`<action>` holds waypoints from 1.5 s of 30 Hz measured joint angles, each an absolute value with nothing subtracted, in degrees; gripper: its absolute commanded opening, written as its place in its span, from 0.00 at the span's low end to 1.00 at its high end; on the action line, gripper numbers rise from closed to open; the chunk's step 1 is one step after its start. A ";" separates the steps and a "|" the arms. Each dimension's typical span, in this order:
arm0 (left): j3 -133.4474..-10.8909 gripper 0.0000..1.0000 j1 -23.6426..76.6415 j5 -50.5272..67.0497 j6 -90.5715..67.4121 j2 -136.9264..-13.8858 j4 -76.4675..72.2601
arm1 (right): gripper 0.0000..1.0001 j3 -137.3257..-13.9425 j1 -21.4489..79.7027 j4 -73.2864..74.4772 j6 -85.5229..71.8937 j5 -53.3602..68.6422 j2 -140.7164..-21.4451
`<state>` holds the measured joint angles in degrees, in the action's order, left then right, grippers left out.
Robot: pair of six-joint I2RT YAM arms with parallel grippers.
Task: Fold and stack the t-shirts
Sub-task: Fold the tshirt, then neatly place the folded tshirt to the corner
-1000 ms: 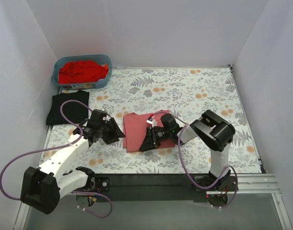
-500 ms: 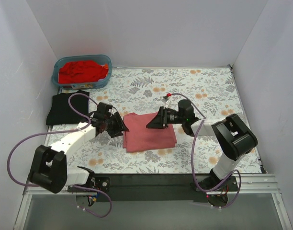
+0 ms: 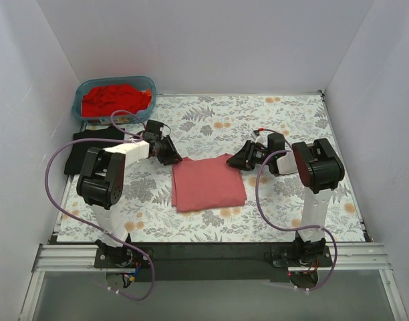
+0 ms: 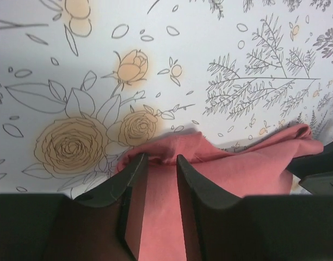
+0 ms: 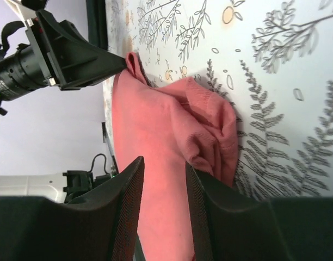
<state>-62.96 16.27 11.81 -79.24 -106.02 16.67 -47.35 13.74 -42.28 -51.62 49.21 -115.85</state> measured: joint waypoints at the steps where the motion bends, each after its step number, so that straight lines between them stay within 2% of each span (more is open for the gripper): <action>1: -63.42 0.26 16.03 12.56 -79.05 -106.76 16.08 | 0.43 -47.37 13.06 -42.02 -51.55 49.34 -116.66; 5: -63.70 0.27 15.94 12.53 -77.78 -107.04 15.92 | 0.43 -47.75 10.76 -42.09 -51.09 50.96 -117.14; 10: -63.66 0.45 16.08 11.03 -76.20 -104.79 17.69 | 0.44 -47.70 9.43 -39.79 -49.95 51.00 -114.30; 15: -62.83 0.57 15.97 6.44 -75.05 -93.82 21.96 | 0.47 -46.94 10.79 -29.56 -43.46 48.01 -101.56; 20: -57.78 0.71 15.94 1.93 -74.87 -76.53 23.81 | 0.52 -50.02 19.73 -10.87 -31.55 36.86 -89.38; 22: -53.58 0.72 15.92 1.34 -75.11 -70.78 24.27 | 0.56 -50.94 24.91 -4.82 -28.12 31.16 -86.43; 25: -46.54 0.75 15.92 0.60 -75.88 -64.90 26.09 | 0.57 -52.66 34.11 3.33 -24.47 22.98 -84.49; 30: -37.34 0.76 15.31 0.75 -77.21 -61.14 28.03 | 0.57 -60.31 49.34 12.14 -20.29 12.05 -89.19; 35: -32.99 0.76 11.66 3.68 -78.39 -62.54 27.86 | 0.56 -69.80 59.61 16.84 -16.58 4.67 -98.41; 45: -32.29 0.77 6.63 4.64 -78.72 -63.70 26.24 | 0.51 -82.08 70.06 23.62 -11.11 -3.46 -112.79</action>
